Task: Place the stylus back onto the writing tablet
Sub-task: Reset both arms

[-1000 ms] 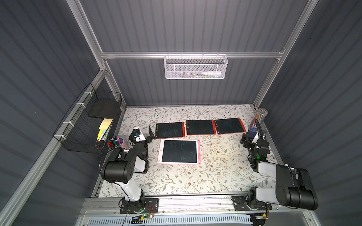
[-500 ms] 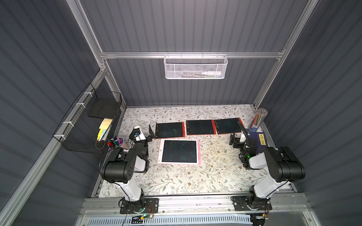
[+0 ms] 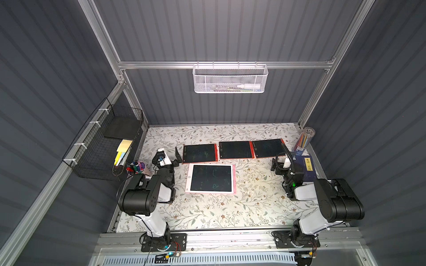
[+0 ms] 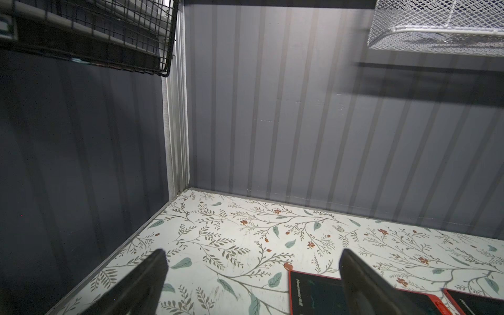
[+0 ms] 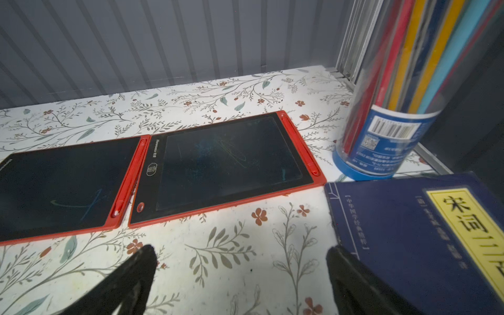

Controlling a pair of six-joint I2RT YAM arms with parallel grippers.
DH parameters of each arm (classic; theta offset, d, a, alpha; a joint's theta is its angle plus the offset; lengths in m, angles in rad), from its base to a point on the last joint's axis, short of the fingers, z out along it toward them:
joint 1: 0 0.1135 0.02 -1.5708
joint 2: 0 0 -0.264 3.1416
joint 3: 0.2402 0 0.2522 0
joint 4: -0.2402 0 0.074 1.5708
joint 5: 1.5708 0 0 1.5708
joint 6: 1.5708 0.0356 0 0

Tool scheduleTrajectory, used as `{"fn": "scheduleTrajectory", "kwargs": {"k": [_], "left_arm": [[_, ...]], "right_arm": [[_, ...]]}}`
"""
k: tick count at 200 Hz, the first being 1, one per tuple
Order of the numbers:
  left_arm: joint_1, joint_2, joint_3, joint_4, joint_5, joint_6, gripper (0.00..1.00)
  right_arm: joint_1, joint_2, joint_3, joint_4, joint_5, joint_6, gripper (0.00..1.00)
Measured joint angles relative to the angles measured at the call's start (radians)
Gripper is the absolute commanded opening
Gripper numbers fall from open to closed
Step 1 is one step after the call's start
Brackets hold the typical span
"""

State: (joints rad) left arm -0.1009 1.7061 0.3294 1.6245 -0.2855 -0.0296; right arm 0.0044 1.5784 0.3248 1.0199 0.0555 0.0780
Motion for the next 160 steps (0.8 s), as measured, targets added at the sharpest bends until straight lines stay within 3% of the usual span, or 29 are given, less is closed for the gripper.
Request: {"fn": "scheduleTrajectory", "kwargs": {"k": [32,63,160], "left_arm": [[0.0,0.0,0.0,0.0,0.0,0.0,0.99],[0.0,0.0,0.0,0.0,0.0,0.0,0.99],[0.0,0.0,0.0,0.0,0.0,0.0,1.0]], "right_arm": [[0.0,-0.005,0.034,-0.018,0.015,0.007,0.99],[0.0,-0.002,-0.048,0.08,0.062,0.02,0.99],[0.01,-0.007,0.048,-0.06,0.023,0.0,0.99]]}}
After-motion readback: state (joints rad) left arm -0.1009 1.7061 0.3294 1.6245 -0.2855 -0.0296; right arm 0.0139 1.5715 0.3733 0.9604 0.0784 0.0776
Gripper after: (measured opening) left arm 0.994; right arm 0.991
